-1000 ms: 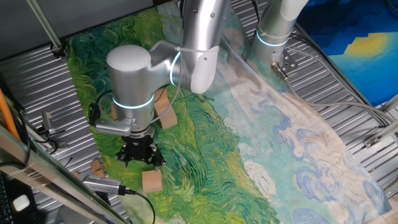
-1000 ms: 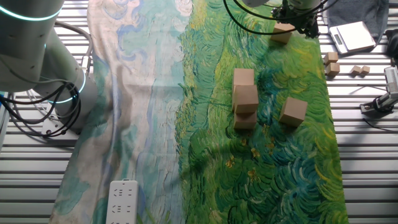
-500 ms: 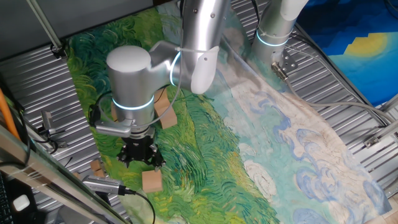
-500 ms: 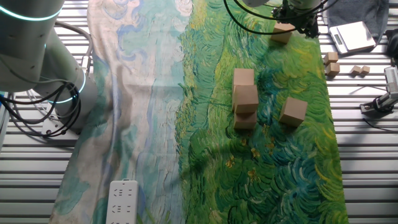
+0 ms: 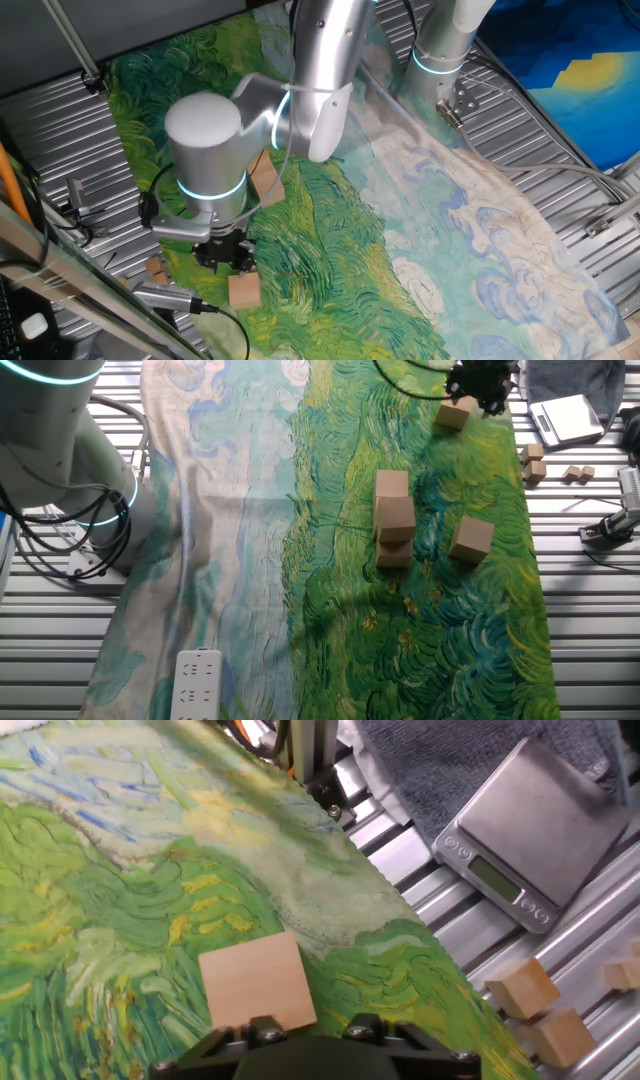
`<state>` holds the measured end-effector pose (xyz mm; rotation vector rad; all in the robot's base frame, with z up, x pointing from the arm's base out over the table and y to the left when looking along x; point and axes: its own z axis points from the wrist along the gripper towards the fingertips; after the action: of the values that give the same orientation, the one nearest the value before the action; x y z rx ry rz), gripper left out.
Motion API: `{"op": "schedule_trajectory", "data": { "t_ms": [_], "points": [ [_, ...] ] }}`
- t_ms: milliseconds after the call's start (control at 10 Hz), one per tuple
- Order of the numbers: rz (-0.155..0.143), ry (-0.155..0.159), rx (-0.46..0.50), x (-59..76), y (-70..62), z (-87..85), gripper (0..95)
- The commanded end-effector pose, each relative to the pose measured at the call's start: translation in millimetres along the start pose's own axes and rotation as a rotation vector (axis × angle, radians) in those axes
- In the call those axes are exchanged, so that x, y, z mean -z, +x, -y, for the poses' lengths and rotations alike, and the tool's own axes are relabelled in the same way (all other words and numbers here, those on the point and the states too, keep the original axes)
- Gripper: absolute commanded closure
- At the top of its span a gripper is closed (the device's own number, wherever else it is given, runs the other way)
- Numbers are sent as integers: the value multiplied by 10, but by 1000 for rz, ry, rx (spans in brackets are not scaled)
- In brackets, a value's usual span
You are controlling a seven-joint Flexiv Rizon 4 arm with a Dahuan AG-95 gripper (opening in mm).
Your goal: Stack the blocks into a pyramid shape
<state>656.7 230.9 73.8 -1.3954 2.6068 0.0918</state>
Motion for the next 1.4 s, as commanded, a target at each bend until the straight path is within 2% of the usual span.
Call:
{"op": "schedule_trajectory", "data": {
  "t_ms": [100,300,500,900,1100,1200,1300,1400],
  "points": [
    [10,-1,-5,6,10,-11,950],
    [25,-7,2,6,10,-11,950],
    [63,-31,-10,6,10,-11,950],
    [66,-30,-7,6,10,-11,950],
    [102,-35,-6,6,10,-11,570],
    [135,-49,-2,6,10,-11,190],
    [158,-54,-4,6,10,-11,190],
    [165,-55,-3,6,10,-11,0]
  ]
}}
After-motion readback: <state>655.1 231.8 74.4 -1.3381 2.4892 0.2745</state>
